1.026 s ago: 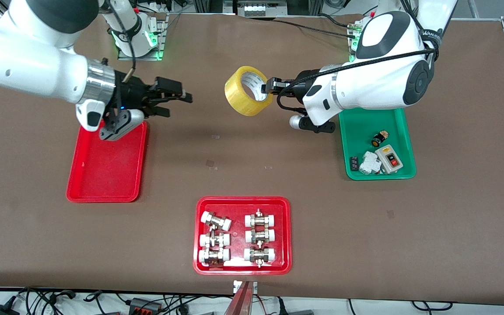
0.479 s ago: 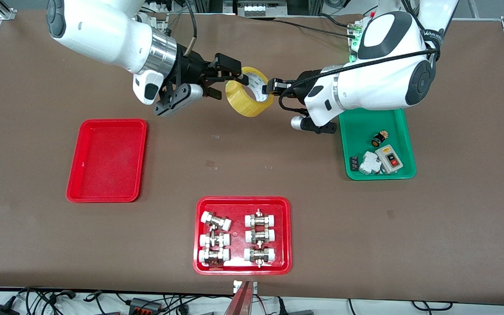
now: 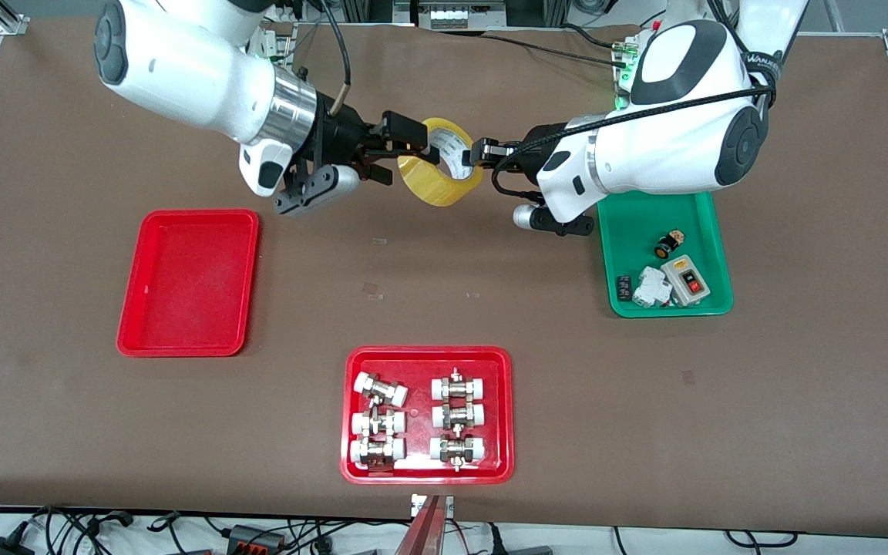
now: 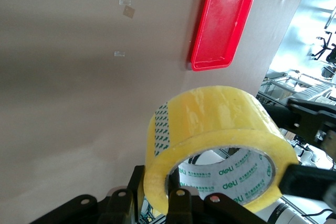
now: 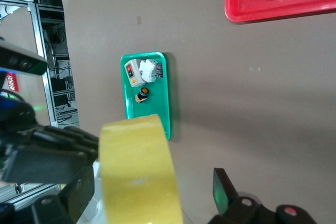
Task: Left arm passes tape to right arm into tray
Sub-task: 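Close the right gripper on the tape roll held by the left gripper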
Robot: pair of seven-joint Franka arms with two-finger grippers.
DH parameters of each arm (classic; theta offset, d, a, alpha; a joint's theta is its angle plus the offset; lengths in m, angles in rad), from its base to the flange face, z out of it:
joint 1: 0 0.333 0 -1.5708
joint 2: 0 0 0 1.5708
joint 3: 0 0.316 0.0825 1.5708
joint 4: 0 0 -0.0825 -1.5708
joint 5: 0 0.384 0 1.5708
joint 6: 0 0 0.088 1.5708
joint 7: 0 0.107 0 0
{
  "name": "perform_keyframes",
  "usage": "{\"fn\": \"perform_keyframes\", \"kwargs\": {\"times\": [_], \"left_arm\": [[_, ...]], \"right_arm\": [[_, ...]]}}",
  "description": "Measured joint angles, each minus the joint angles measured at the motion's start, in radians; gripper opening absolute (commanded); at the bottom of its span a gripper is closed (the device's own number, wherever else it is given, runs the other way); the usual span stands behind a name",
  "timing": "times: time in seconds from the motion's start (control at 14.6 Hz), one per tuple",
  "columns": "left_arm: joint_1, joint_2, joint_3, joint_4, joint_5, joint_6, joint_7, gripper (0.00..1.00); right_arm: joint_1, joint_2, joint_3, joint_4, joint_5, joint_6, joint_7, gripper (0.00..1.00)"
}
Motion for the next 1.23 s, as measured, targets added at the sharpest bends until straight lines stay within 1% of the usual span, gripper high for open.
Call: {"fn": "perform_keyframes", "kwargs": {"times": [0.14,0.27,0.68,0.75,0.82,0.89,0.96,1.09,1.23], "left_arm": [[0.000,0.000,0.000,0.000,0.000,0.000,0.000,0.01],[0.000,0.000,0.000,0.000,0.000,0.000,0.000,0.01],[0.000,0.000,0.000,0.000,0.000,0.000,0.000,0.01],[0.000,0.000,0.000,0.000,0.000,0.000,0.000,0.01],[0.000,0.000,0.000,0.000,0.000,0.000,0.000,0.01],[0.000,0.000,0.000,0.000,0.000,0.000,0.000,0.01],[0.000,0.000,0.000,0.000,0.000,0.000,0.000,0.01],[0.000,0.000,0.000,0.000,0.000,0.000,0.000,0.01],[0.000,0.001,0.000,0.000,0.000,0.001,0.000,0.01]], "right_arm": [[0.000,0.008,0.000,0.000,0.041,0.001,0.000,1.00],[0.000,0.008,0.000,0.001,0.063,0.000,0.000,1.00],[0.000,0.008,0.000,0.002,0.067,-0.003,0.000,1.00],[0.000,0.008,0.000,0.002,0.067,-0.003,0.000,0.96],[0.000,0.008,0.000,0.002,0.067,-0.003,0.000,0.82],[0.000,0.008,0.000,0.002,0.067,-0.003,0.000,0.63],[0.000,0.008,0.000,0.002,0.067,-0.003,0.000,0.48],[-0.001,0.008,-0.001,0.002,0.067,-0.003,0.000,0.31],[0.000,0.008,0.000,0.004,0.071,-0.004,-0.002,0.27]]}}
